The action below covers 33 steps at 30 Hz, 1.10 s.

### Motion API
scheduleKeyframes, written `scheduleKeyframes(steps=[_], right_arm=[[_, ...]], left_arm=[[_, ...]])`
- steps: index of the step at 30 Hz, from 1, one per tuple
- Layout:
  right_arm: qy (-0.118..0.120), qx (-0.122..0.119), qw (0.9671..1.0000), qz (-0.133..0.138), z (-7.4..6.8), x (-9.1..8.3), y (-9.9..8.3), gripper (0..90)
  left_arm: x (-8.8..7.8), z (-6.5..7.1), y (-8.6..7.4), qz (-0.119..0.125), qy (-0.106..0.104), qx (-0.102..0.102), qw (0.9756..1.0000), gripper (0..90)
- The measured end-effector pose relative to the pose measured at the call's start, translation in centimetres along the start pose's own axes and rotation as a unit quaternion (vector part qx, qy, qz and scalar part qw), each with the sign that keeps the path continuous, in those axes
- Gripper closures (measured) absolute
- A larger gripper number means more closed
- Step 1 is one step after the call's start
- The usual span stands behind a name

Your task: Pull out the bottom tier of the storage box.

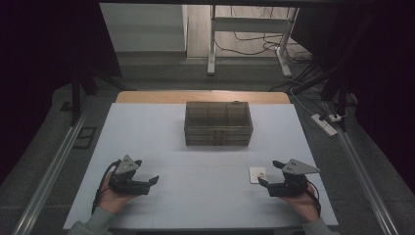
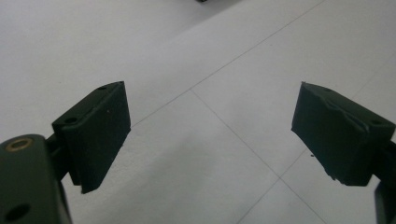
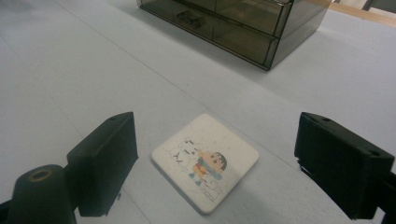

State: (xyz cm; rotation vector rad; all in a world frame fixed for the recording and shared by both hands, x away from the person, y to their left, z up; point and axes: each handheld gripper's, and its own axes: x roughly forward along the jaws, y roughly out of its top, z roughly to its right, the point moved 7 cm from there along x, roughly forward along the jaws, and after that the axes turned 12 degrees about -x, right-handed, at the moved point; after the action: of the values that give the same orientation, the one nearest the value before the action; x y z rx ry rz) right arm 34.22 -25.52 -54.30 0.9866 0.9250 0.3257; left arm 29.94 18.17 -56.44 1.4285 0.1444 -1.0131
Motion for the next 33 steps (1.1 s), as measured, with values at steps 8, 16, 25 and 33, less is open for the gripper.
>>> scheduleKeyframes(steps=[8, 16, 25, 33], right_arm=[[-0.001, 0.004, 1.0000, -0.001, 0.02, 0.02, -0.12, 12.7], [-0.004, 0.003, 1.0000, -0.002, 0.05, 0.06, -0.11, 12.7], [-0.006, 0.002, 1.0000, -0.002, 0.02, 0.10, -0.10, 12.8], [0.004, 0.043, 0.9988, 0.022, 0.14, -0.05, 0.43, 13.2]], left_arm=[[0.25, 0.07, -0.05, -0.002, -0.002, 0.007, 1.0000, 11.8], [0.36, 0.21, -0.12, -0.004, -0.002, 0.011, 0.9999, 11.8], [0.56, 0.27, -0.19, -0.006, -0.004, 0.013, 0.9999, 11.9], [0.73, 0.21, -0.27, -0.008, -0.008, 0.014, 0.9998, 11.8]])
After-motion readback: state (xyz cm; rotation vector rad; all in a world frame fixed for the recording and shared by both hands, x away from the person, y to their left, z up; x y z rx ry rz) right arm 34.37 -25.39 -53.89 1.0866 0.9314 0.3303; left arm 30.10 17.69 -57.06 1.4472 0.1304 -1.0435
